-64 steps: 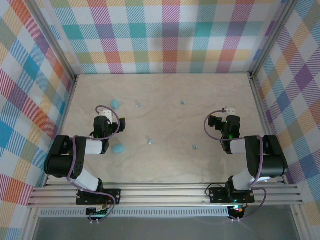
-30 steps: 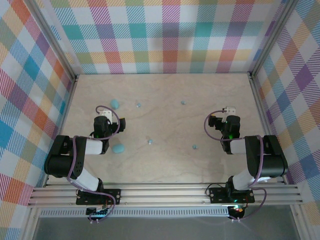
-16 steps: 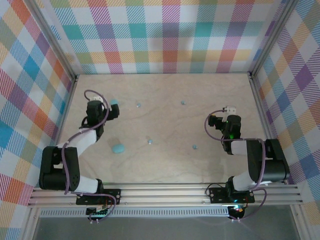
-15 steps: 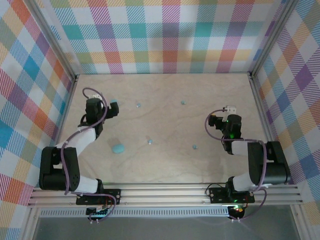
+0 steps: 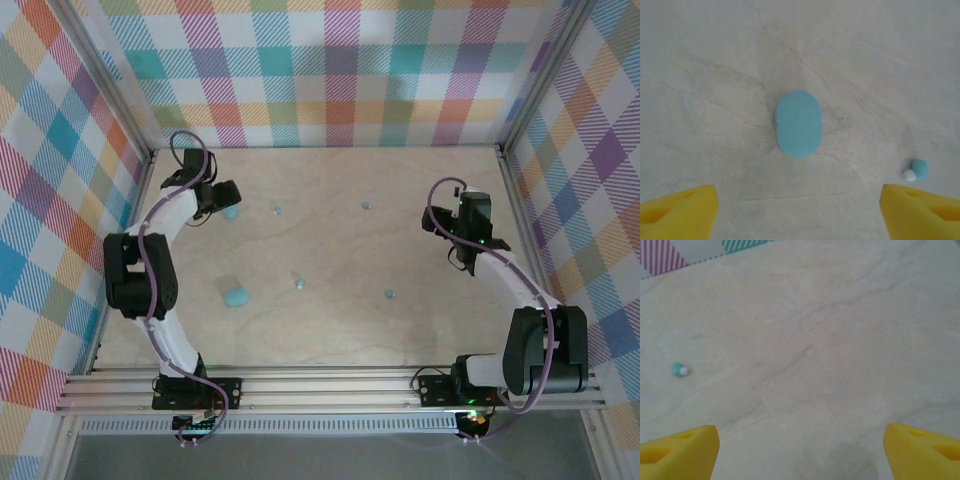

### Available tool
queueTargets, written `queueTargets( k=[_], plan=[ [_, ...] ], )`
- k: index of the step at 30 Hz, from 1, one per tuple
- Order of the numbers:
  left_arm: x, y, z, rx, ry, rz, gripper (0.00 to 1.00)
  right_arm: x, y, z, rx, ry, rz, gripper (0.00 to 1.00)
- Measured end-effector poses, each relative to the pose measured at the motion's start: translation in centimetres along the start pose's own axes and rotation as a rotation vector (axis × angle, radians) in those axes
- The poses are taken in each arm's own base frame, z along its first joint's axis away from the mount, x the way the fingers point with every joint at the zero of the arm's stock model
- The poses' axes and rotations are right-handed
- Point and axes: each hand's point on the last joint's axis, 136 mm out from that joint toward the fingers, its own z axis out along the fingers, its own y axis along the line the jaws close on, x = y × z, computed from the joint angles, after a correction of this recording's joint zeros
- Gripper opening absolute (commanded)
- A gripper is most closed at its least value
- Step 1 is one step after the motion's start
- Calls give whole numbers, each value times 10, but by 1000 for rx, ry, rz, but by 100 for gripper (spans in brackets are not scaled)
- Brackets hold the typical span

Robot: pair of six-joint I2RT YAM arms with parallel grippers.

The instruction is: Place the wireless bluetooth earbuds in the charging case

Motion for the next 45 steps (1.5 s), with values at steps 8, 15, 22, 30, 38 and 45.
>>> queueTargets(
  k=[8,15,22,30,38,45],
  plan=[
    [21,4,56,-54,172,-66,77,2,50,6,-142,136,23,76],
    [15,4,66,-73,207,-63,68,4,97,21,-268,221,32,75],
    [-9,-6,78,-67,192,-24,61,24,121,37,-358,319,48,75],
    [1,4,79,-112,233,10,62,32,130,49,-402,364,69,75],
    [7,7,95,-136,260,58,37,23,138,52,-430,355,69,73],
    [7,3,93,-149,248,119,20,22,138,53,-423,366,85,73]
  ],
)
